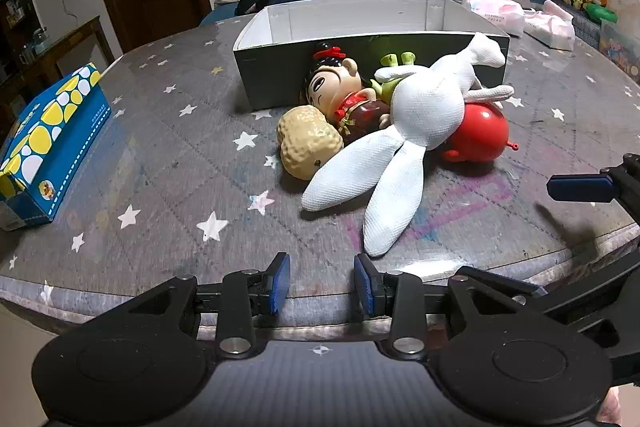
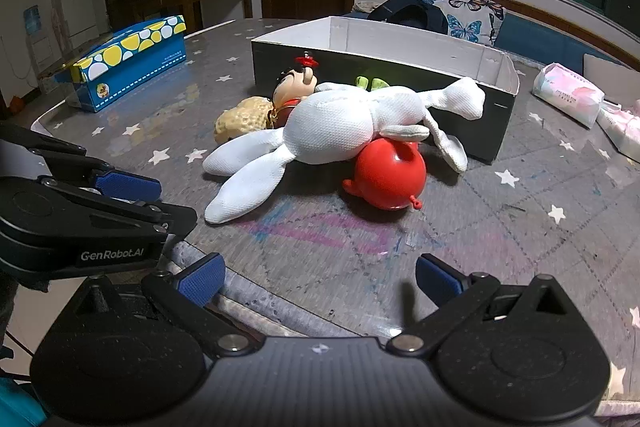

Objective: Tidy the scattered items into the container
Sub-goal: 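Move both tools toward the white plush rabbit on the toy pile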

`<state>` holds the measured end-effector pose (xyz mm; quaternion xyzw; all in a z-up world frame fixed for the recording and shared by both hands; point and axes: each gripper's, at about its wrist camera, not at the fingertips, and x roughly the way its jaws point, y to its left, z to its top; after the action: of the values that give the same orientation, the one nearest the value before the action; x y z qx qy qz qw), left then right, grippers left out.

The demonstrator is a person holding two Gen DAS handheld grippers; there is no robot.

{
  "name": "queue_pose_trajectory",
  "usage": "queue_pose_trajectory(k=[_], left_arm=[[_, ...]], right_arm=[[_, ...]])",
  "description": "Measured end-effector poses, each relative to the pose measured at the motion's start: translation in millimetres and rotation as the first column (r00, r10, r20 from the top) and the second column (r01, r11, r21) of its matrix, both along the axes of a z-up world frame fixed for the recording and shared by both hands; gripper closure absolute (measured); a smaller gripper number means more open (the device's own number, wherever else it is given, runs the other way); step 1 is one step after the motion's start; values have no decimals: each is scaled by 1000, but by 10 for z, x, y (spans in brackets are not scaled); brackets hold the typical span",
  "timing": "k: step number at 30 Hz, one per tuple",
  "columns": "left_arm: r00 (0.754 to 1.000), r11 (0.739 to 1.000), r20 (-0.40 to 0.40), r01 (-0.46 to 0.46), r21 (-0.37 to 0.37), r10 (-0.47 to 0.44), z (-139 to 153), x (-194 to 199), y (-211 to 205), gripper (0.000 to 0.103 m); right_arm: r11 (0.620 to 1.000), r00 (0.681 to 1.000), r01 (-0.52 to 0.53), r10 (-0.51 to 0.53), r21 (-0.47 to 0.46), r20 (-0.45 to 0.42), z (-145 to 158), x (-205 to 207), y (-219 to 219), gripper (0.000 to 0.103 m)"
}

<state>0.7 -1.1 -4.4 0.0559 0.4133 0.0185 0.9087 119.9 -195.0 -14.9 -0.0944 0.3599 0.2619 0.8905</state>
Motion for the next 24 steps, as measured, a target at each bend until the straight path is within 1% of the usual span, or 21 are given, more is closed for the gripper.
queue_pose_trajectory(k=[13, 17, 24], left_arm=[[1000, 1000, -11, 0, 0, 0, 18, 109, 31, 65], [1000, 1000, -18, 1, 0, -1, 25, 140, 30, 65], [1000, 1000, -22, 9, -3, -9, 54, 200, 19, 65]], right_arm=[[1000, 1000, 6, -6, 2, -16, 3, 113, 1, 1], [1000, 1000, 13, -13, 5, -23, 6, 154, -5, 5], [1000, 999, 19, -18, 3, -29, 2, 223, -18, 5]])
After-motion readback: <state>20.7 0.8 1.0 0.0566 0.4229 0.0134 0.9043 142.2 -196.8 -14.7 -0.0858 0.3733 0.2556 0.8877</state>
